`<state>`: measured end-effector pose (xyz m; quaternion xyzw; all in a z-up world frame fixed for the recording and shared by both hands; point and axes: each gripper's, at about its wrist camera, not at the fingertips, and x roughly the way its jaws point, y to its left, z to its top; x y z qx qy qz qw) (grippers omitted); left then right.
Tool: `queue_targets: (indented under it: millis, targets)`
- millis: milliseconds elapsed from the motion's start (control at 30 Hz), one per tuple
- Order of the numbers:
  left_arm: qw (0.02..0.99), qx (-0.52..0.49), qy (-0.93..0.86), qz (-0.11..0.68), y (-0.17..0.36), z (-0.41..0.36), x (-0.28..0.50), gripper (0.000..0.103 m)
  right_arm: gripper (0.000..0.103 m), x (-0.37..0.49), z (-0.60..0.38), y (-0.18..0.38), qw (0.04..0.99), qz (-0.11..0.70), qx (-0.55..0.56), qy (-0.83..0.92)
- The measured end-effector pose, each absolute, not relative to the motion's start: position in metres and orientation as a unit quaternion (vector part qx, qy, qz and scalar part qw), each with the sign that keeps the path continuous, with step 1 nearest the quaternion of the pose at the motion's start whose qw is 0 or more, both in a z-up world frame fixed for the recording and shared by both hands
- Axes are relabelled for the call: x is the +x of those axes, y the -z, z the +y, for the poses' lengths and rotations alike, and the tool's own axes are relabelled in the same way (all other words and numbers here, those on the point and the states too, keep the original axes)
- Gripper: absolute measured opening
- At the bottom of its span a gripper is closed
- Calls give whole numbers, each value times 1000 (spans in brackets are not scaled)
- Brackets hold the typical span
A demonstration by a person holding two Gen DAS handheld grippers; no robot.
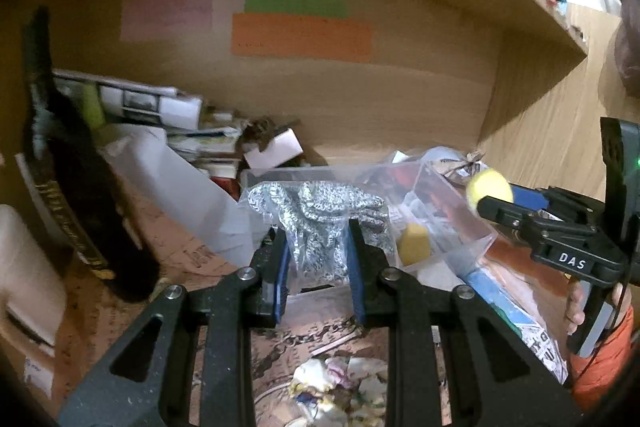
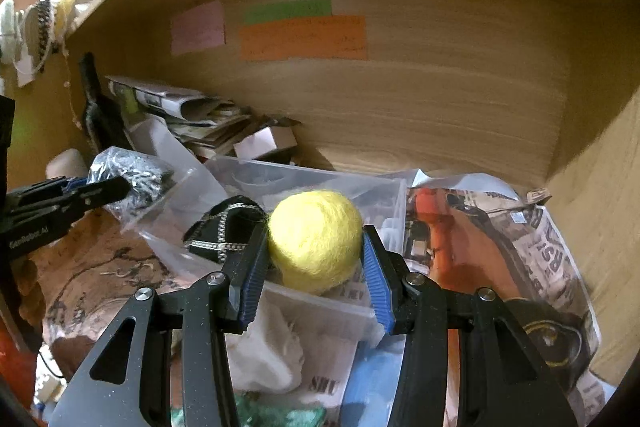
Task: Organize soft objects
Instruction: 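Carry the scrubber into the box with the left gripper while the right gripper drops the ball in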
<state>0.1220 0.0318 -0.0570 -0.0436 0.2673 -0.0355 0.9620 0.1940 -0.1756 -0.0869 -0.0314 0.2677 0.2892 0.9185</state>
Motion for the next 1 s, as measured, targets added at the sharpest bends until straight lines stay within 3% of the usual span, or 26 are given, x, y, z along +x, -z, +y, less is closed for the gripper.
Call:
queue_targets:
  millis: [600, 733, 867, 1000]
  targets:
    - [935, -44, 57, 347, 100, 15, 176, 27, 43, 231, -159, 124, 903, 330, -63, -268]
    - [931, -45, 60, 358, 103, 14, 179, 35, 45, 231, -156, 126, 901, 333, -69, -271]
    - [933, -44, 59, 352, 100, 14, 173, 51, 57, 227, -157, 123, 903, 325, -70, -273]
    - [941, -40, 55, 332, 87, 15, 159, 61, 62, 221, -157, 117, 906, 314, -72, -274]
